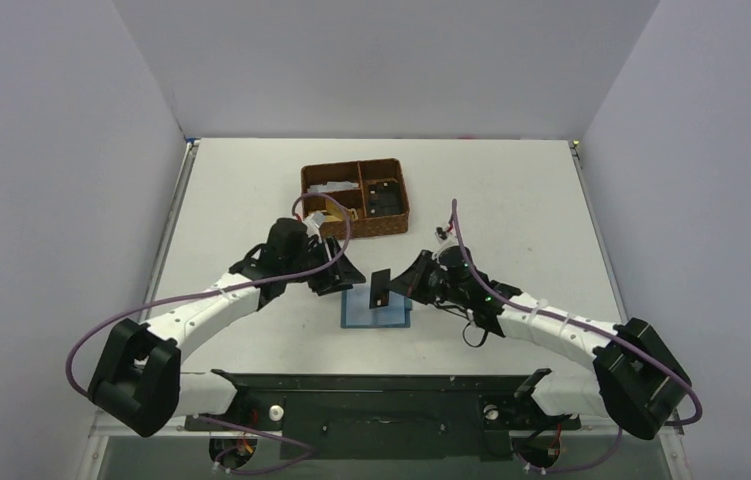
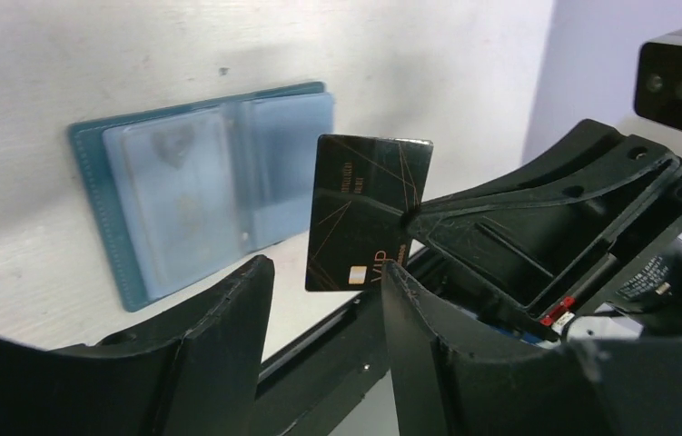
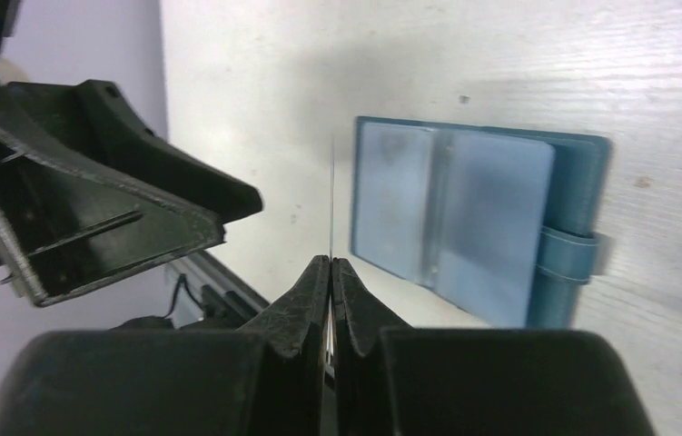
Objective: Take the credit cards out of the card holder
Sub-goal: Remove the credit card from the card holder.
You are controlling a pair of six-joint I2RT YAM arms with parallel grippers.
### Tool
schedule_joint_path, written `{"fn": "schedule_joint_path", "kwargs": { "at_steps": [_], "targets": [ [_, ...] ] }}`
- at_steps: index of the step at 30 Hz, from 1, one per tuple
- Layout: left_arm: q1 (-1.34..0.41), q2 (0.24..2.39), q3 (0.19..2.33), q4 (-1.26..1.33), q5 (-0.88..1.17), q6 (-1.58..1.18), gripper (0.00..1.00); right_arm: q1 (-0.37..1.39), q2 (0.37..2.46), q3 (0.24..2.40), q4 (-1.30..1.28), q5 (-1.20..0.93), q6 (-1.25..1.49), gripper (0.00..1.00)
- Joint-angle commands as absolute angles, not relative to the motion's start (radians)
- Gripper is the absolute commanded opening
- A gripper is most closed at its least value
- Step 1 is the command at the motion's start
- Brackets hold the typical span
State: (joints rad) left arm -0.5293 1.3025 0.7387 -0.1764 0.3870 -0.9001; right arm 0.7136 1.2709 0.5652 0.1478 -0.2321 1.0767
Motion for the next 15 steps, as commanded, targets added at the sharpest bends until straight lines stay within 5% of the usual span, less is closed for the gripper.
{"fn": "schedule_joint_path", "kwargs": {
  "at_steps": [1,15],
  "targets": [
    [-0.493,1.251,0.723,-0.032,0.535,-0.942,0.46,0.707,1.206,0.629,0.175,-0.281,1.114,0.0],
    [-0.466,1.205,0.668,0.146,0.678,-1.022,0.47,0.698,1.161,0.656,0.299,-0.389,1.225,0.0]
  ]
}}
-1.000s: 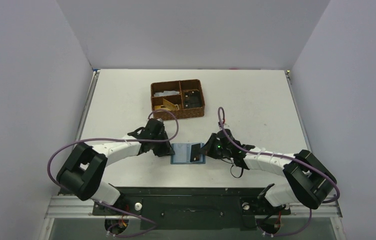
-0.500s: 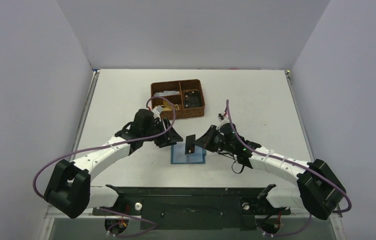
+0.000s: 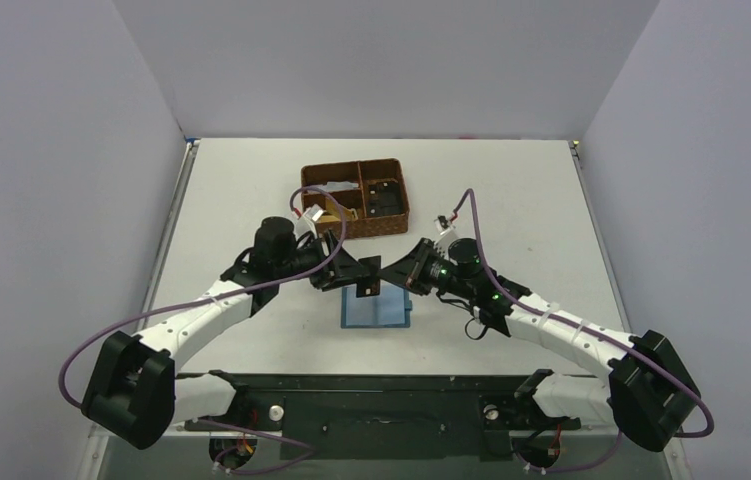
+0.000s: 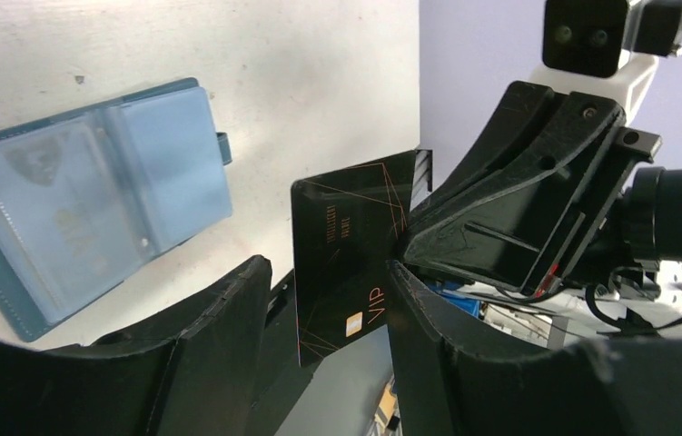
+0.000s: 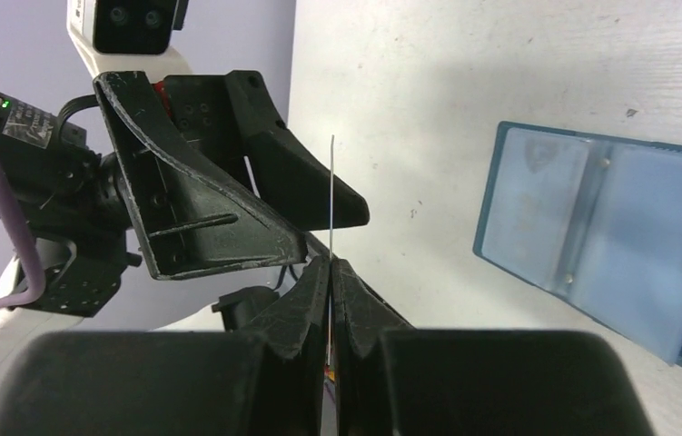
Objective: Take the credit cards out of the card holder
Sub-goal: Remove the credit card from the card holder, then place the credit card in the storage box.
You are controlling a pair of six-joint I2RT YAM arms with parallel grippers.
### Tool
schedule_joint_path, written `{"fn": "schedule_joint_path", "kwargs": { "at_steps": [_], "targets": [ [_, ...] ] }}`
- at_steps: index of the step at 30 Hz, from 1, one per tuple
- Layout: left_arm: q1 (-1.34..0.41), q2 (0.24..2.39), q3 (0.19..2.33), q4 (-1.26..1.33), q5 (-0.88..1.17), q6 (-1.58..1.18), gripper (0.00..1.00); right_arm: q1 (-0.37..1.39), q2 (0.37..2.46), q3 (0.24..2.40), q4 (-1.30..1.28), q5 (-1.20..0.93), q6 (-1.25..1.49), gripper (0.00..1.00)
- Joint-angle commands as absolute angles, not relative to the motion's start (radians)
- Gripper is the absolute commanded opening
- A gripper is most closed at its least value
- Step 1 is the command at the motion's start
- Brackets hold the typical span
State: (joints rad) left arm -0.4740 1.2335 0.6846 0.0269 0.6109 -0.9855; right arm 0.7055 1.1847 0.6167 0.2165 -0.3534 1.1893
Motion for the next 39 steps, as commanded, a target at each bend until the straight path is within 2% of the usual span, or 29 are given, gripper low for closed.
{"fn": "schedule_joint_path", "kwargs": {
  "at_steps": [1,4,8,12,14,16,17,18,19,22,29,34,39],
  "targets": [
    [-0.466,1.205,0.666,0.168,0.684,-1.029,0.47,0.698,1.161,0.656,0.308,-0.392,1.231,0.0],
    [-0.466,1.206,0.649,0.233,0.712,-1.072,0.46,0.698,1.166,0.657,0.325,-0.404,1.241,0.0],
    [-0.466,1.209,0.631,0.292,0.734,-1.117,0.42,0.699,1.17,0.653,0.339,-0.407,1.25,0.0],
    [-0.466,1.205,0.626,0.311,0.74,-1.136,0.25,0.699,1.165,0.653,0.318,-0.399,1.24,0.0],
    [-0.466,1.204,0.626,0.31,0.739,-1.136,0.06,0.699,1.162,0.656,0.294,-0.39,1.227,0.0],
    [-0.467,1.202,0.626,0.305,0.735,-1.132,0.0,0.701,1.158,0.665,0.26,-0.379,1.202,0.14],
    [-0.468,1.202,0.628,0.303,0.734,-1.128,0.0,0.702,1.156,0.672,0.247,-0.365,1.194,0.31],
    [-0.469,1.199,0.629,0.297,0.731,-1.126,0.0,0.703,1.15,0.674,0.22,-0.358,1.181,0.39],
    [-0.469,1.197,0.632,0.292,0.727,-1.118,0.0,0.703,1.147,0.68,0.205,-0.339,1.172,0.52],
    [-0.472,1.189,0.648,0.239,0.701,-1.094,0.0,0.703,1.122,0.699,0.101,-0.29,1.125,0.71],
    [-0.488,1.238,0.816,0.014,0.51,-0.972,0.0,0.704,0.993,0.718,-0.201,0.008,1.073,0.79],
    [-0.487,1.394,1.017,-0.101,0.361,-0.906,0.0,0.701,0.869,0.691,-0.309,0.169,1.073,0.79],
    [-0.48,1.61,1.208,-0.13,0.287,-0.862,0.0,0.702,0.799,0.701,-0.415,0.214,1.051,0.79]
  ]
}}
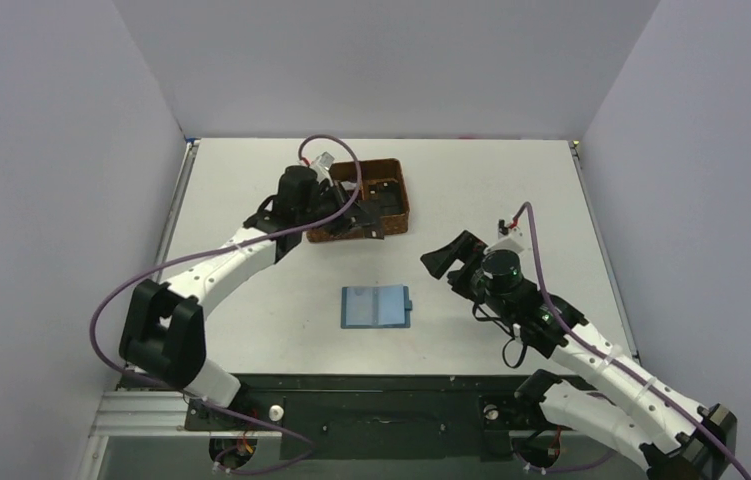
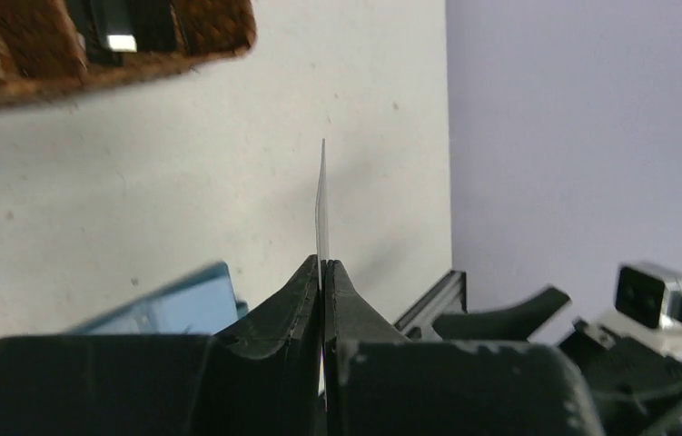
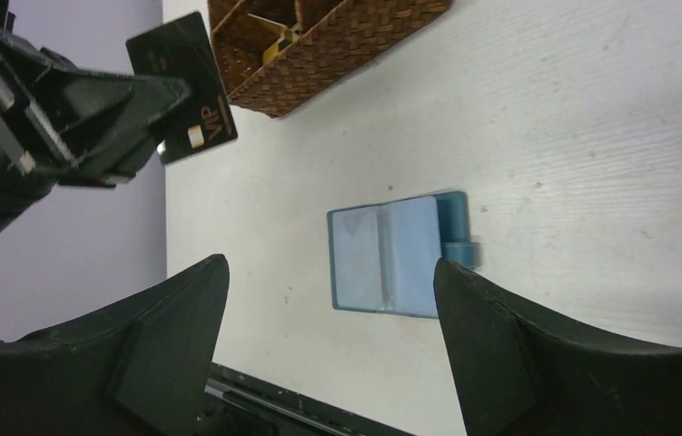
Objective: Take the credit cards out of the card holder
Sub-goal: Place the credit card in the storage box.
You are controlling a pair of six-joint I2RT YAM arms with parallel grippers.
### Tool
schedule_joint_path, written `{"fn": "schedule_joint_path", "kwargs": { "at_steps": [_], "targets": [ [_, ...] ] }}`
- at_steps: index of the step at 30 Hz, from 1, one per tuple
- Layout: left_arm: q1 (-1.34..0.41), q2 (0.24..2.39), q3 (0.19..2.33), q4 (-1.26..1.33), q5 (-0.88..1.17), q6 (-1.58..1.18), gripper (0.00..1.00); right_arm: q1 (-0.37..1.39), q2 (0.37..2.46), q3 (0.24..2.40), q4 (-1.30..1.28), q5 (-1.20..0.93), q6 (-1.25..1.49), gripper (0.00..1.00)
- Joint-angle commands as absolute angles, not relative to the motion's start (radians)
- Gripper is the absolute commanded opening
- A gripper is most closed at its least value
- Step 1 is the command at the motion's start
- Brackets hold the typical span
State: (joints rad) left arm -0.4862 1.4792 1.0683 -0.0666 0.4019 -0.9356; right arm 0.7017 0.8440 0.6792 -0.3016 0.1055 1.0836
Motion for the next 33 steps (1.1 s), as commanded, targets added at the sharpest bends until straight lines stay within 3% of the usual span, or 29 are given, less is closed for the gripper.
{"fn": "schedule_joint_path", "kwargs": {
  "at_steps": [1,12,25,27,30,33],
  "targets": [
    [-0.477,1.638,1.23,-0.133,0.275,-0.846,0.0,0.702,0.782,0.703,-0.436,0.22,1.049,0.79],
    [-0.438,1.967,1.491,-0.117,0.276,-0.817,0.0,0.703,0.669,0.702,-0.549,0.255,1.041,0.79],
    [-0.413,2.109,1.652,-0.163,0.313,-0.83,0.0,0.705,0.687,0.713,-0.56,0.247,1.036,0.79],
    [-0.413,2.118,1.67,-0.177,0.314,-0.821,0.08,0.704,0.694,0.714,-0.557,0.243,1.033,0.79],
    [-0.413,2.118,1.686,-0.188,0.319,-0.812,0.33,0.704,0.705,0.717,-0.551,0.236,1.028,0.79],
    [-0.413,2.101,1.696,-0.191,0.323,-0.802,0.36,0.706,0.709,0.715,-0.547,0.233,1.027,0.8]
  ]
}}
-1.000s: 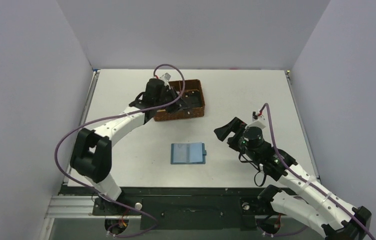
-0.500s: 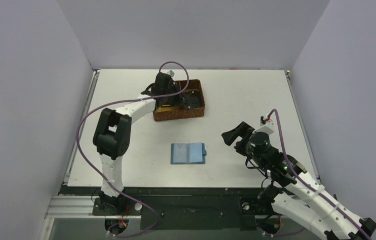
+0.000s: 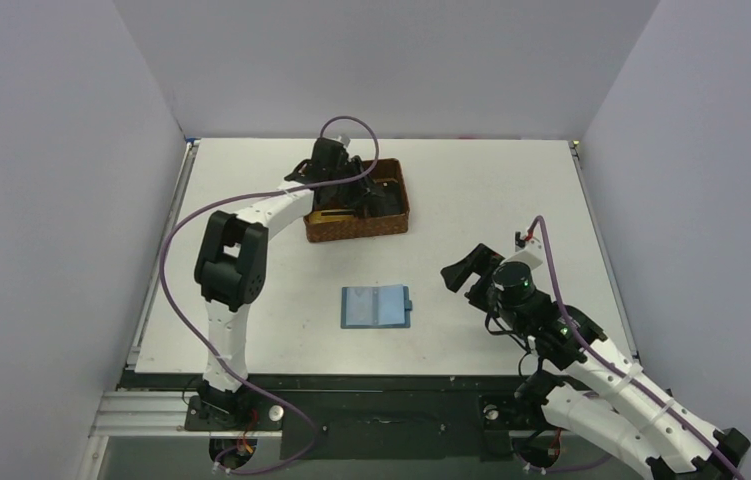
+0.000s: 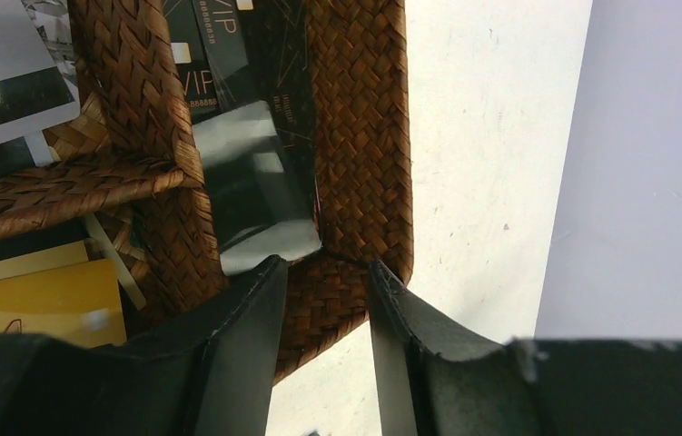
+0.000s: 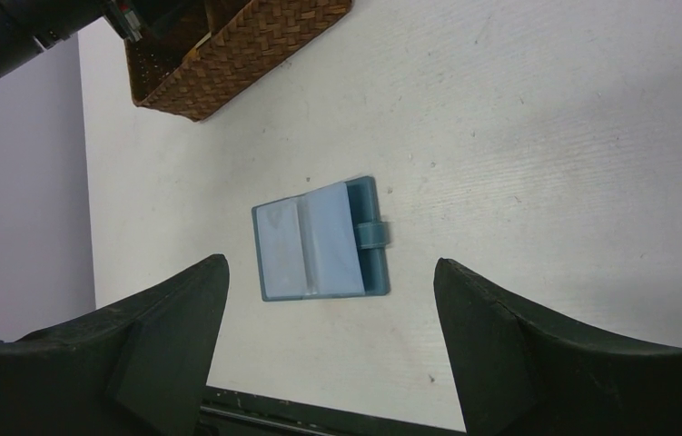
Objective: Take the credit cards out of the card holder
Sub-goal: Place the credit card in the storage box.
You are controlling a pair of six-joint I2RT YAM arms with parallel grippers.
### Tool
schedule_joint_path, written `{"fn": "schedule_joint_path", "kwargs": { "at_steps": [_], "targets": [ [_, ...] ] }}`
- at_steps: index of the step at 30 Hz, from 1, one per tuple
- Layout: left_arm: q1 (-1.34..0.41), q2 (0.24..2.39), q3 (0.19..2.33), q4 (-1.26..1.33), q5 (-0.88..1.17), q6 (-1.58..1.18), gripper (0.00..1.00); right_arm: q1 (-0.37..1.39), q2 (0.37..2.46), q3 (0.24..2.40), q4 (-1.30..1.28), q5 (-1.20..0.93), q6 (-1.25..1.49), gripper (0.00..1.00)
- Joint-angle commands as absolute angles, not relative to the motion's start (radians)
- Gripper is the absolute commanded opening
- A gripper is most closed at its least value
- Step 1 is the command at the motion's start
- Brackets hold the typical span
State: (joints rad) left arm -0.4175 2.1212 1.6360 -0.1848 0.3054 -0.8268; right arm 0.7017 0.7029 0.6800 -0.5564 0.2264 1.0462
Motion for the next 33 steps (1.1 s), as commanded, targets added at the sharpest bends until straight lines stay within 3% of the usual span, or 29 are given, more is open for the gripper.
{"fn": "schedule_joint_path", "kwargs": {
  "at_steps": [1,14,23,33],
  "targets": [
    [-0.413,2.097,1.698,-0.195,0.328,-0.799,0.37,0.705,0.71,0.714,-0.545,0.232,1.026,0.79],
    [-0.413,1.944,1.61,-0.214,0.336,-0.754,0.46,0.716,0.786,0.709,-0.509,0.223,1.014,0.8],
    [-0.417,1.585,1.266,-0.228,0.282,-0.727,0.49,0.813,0.939,0.772,-0.473,0.282,0.998,0.8],
    [-0.426,1.173,0.977,-0.493,0.069,-0.639,0.5,0.96,1.22,0.928,-0.411,0.324,0.983,0.78]
  ]
}}
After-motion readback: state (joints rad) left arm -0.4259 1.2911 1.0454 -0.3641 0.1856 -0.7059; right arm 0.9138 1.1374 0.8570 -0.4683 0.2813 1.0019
